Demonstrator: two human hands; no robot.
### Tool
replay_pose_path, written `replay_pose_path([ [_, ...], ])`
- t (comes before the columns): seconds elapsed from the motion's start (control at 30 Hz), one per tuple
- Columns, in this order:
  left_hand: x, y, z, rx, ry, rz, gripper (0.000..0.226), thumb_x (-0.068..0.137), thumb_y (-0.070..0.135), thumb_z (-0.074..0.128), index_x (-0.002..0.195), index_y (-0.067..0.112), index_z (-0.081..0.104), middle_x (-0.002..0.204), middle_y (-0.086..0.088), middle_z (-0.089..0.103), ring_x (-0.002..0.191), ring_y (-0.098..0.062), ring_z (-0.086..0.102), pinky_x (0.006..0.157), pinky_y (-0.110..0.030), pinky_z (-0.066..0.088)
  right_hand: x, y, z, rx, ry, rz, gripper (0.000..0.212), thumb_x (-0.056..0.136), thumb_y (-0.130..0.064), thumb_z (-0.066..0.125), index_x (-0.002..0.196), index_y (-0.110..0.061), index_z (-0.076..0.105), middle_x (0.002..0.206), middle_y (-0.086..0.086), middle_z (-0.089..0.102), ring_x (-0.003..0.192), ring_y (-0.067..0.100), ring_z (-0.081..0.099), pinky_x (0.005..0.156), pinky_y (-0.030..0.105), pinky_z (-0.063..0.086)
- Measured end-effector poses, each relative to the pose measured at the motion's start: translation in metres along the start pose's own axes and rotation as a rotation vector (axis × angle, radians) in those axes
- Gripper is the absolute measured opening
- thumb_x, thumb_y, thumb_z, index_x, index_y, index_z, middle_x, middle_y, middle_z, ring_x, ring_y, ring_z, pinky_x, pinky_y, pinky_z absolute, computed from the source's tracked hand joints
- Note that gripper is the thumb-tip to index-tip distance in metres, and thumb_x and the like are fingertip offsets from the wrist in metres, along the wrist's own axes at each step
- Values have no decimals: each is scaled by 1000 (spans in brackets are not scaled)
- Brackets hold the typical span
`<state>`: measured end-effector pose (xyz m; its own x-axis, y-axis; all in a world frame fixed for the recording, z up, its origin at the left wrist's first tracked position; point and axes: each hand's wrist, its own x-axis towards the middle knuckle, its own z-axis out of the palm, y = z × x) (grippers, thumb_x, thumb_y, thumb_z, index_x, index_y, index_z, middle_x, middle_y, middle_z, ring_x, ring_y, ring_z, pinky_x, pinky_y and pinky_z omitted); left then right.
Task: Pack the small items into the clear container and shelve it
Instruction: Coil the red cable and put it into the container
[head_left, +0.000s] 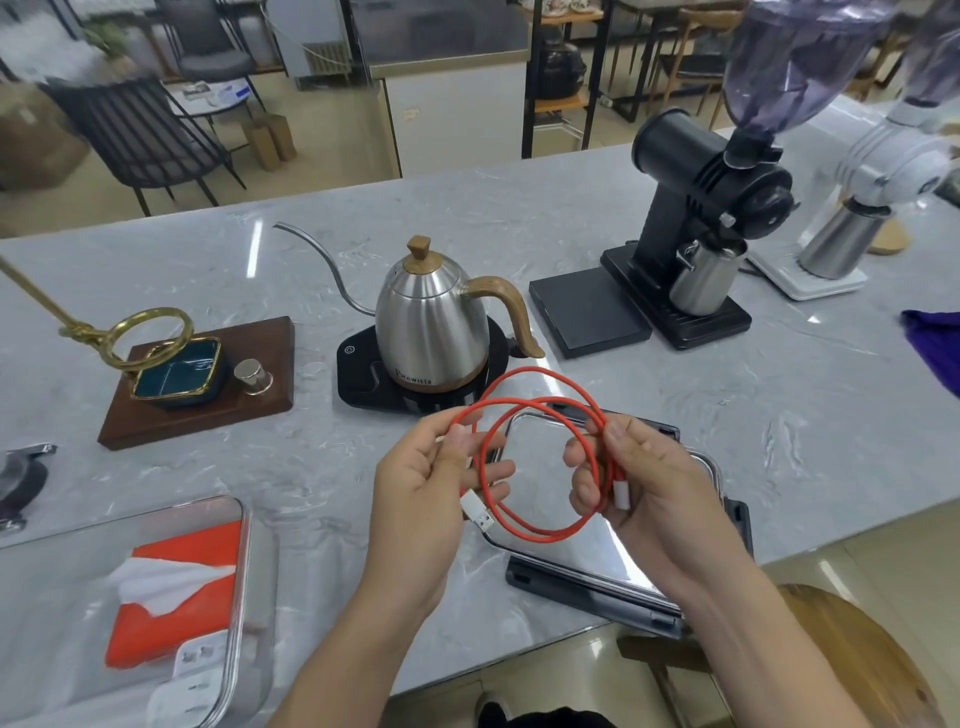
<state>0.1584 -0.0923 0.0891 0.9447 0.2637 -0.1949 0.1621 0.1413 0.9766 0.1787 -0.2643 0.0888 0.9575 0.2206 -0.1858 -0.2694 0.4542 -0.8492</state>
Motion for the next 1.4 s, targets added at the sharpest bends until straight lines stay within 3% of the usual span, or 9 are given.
replay_pose_path([
  [0.17, 2, -1, -3, -148, 21, -150, 23, 105, 19, 45, 111, 15, 66, 93, -8, 79, 82, -30, 77, 73, -45, 63, -3, -2, 2, 49, -10, 27, 38, 92, -18, 46, 115, 11, 54, 90, 19, 73, 65, 23, 69, 60, 29, 59],
  [0.37, 0, -8, 6, -246, 38, -305, 26, 106, 16, 42, 108, 8, 66, 102, -17, 75, 81, -29, 75, 71, -45, 62, -7, 5, 8, 119, 7, 31, 23, 91, -15, 49, 96, 2, 63, 94, 17, 74, 82, 26, 73, 77, 32, 61],
  [0.53, -2, -11, 12, -246, 62, -313, 27, 104, 24, 47, 107, 9, 68, 98, -9, 75, 82, -24, 72, 76, -45, 60, -10, 12, 13, 100, 20, 22, 20, 88, -15, 53, 93, 0, 65, 92, 13, 74, 80, 20, 72, 75, 28, 60],
  [0.73, -11, -11, 20, -147, 12, -155, 31, 98, 50, 49, 121, 35, 63, 119, 0, 67, 111, -17, 65, 91, -44, 57, -11, 22, 15, 81, 76, 2, 14, 85, -15, 57, 82, -8, 70, 82, 9, 66, 74, 16, 61, 70, 26, 55],
  [0.87, -17, -10, 27, -159, -55, -86, 54, 72, 73, 53, 121, 51, 57, 132, 8, 60, 123, -14, 57, 98, -46, 52, -14, 24, 23, 78, 59, -24, 13, 85, -14, 55, 82, -4, 63, 74, 4, 67, 65, 12, 61, 63, 23, 53],
  [1.07, -15, -12, 31, -233, -40, -122, 67, 59, 73, 62, 112, 33, 58, 95, 2, 61, 79, -10, 61, 64, -29, 50, -19, 35, 30, -9, 17, -54, 12, 87, -16, 67, 82, -5, 66, 70, 2, 66, 65, 15, 60, 63, 24, 51],
  [1.2, -13, -10, 32, -279, -22, -180, 54, 65, 62, 76, 104, 29, 60, 75, 10, 53, 64, -6, 54, 61, -30, 46, -21, 46, 33, -107, 26, -57, 31, 76, -37, 77, 88, -8, 71, 78, 14, 60, 75, 26, 47, 73, 39, 38],
  [1.33, -12, -11, 27, -367, -21, -199, 47, 73, 60, 70, 103, 25, 62, 86, 2, 55, 78, -14, 56, 69, -35, 50, -24, 47, 32, -166, 23, -87, 46, 70, -50, 81, 91, -11, 73, 84, 23, 66, 79, 27, 52, 72, 42, 38],
  [1.4, -12, -11, 24, -382, -29, -217, 44, 82, 59, 63, 105, 22, 61, 92, -2, 54, 85, -19, 57, 71, -36, 52, -24, 45, 30, -196, 20, -121, 36, 75, -42, 78, 92, -10, 74, 92, 31, 67, 80, 27, 55, 69, 38, 41],
])
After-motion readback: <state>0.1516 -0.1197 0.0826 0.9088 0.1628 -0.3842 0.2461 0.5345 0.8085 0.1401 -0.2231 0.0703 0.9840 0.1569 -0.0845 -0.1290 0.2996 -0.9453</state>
